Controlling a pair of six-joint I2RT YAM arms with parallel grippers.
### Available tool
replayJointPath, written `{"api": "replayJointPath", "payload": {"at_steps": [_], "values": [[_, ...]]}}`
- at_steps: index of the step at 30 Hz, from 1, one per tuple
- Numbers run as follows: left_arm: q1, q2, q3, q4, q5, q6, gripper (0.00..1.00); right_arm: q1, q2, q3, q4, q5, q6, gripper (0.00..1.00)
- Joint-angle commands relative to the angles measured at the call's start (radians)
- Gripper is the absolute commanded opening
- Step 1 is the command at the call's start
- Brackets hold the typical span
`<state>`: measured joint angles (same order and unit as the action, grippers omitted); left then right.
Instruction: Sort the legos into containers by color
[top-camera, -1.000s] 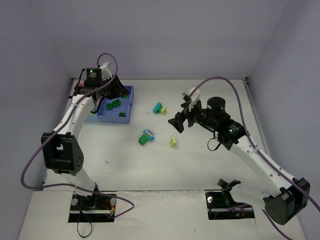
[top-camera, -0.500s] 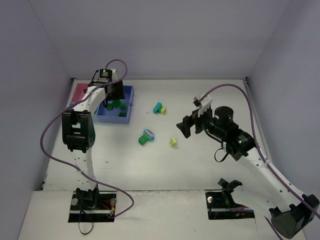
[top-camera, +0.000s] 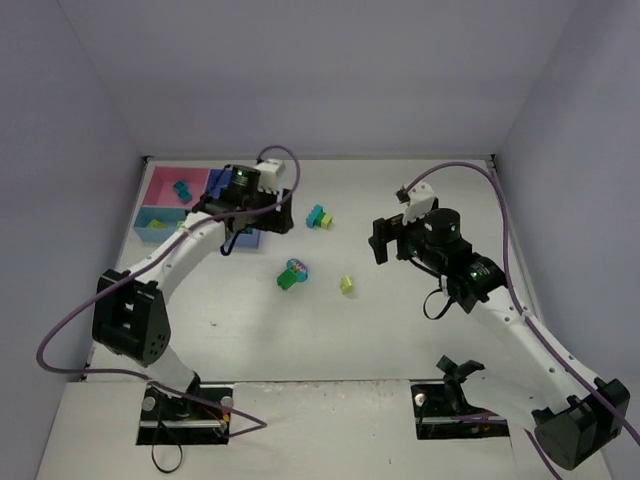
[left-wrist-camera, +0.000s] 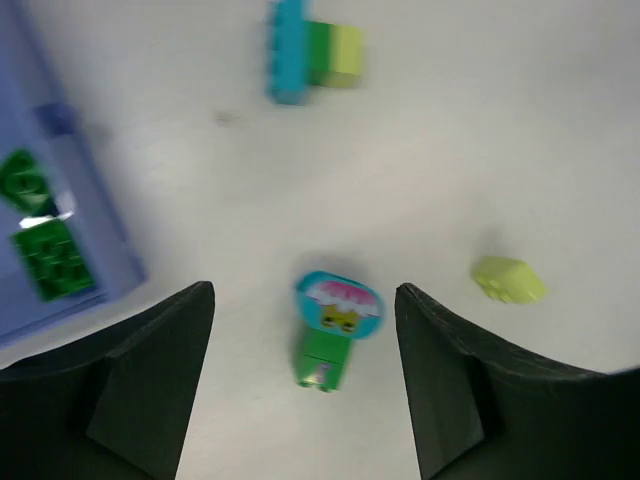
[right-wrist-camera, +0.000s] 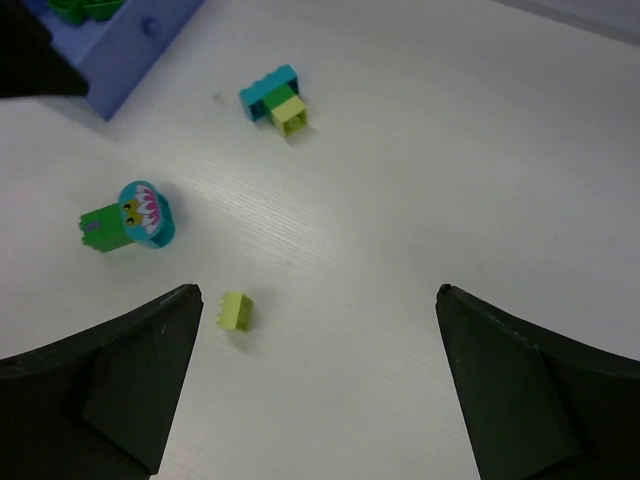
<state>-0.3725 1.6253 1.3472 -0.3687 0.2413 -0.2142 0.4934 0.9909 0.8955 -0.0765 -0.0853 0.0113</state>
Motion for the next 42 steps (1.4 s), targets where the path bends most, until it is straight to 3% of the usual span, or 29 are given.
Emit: {"api": "replayJointPath", "payload": {"at_steps": [1, 5, 9, 13, 25, 31, 32, 33, 37, 42], "values": [[-0.136, -0.071, -0.054, 0.082, 0.065, 0.03, 0.66, -0.08, 0.035, 0.022, 0.018, 0.12, 0.106, 1.0], [-0.31, -0.07, -0.14, 0.166, 0.052, 0.055, 0.69, -0.205, 0.046, -0.009, 0.009, 0.058, 0.183, 1.0], [-0.394, -0.001, -0.122, 0.166, 0.036, 0.093, 0.74, -0.341, 0.052, -0.047, -0.005, -0.065, 0.243, 1.0], [-0.433, 0.062, -0.105, 0.211, 0.032, 0.133, 0.74, -0.407, 0.035, -0.079, -0.005, -0.16, 0.276, 1.0], [-0.436, 0.289, 0.047, 0.209, 0.076, 0.213, 0.73, -0.415, -0.006, -0.105, -0.012, -0.226, 0.28, 1.0], [-0.436, 0.312, 0.053, 0.182, 0.098, 0.245, 0.49, -0.418, -0.017, -0.11, -0.023, -0.226, 0.273, 1.0], [-0.436, 0.305, 0.044, 0.18, 0.099, 0.243, 0.41, -0.418, -0.017, -0.112, -0.023, -0.228, 0.271, 1.0], [-0.436, 0.298, 0.038, 0.177, 0.101, 0.242, 0.26, -0.418, -0.017, -0.11, -0.023, -0.226, 0.269, 1.0], [-0.434, 0.254, 0.007, 0.172, 0.078, 0.226, 0.02, -0.418, -0.006, -0.109, -0.023, -0.231, 0.271, 1.0], [-0.385, 0.099, -0.031, 0.174, -0.034, 0.11, 0.0, -0.417, 0.015, -0.092, -0.022, -0.258, 0.279, 1.0]]}}
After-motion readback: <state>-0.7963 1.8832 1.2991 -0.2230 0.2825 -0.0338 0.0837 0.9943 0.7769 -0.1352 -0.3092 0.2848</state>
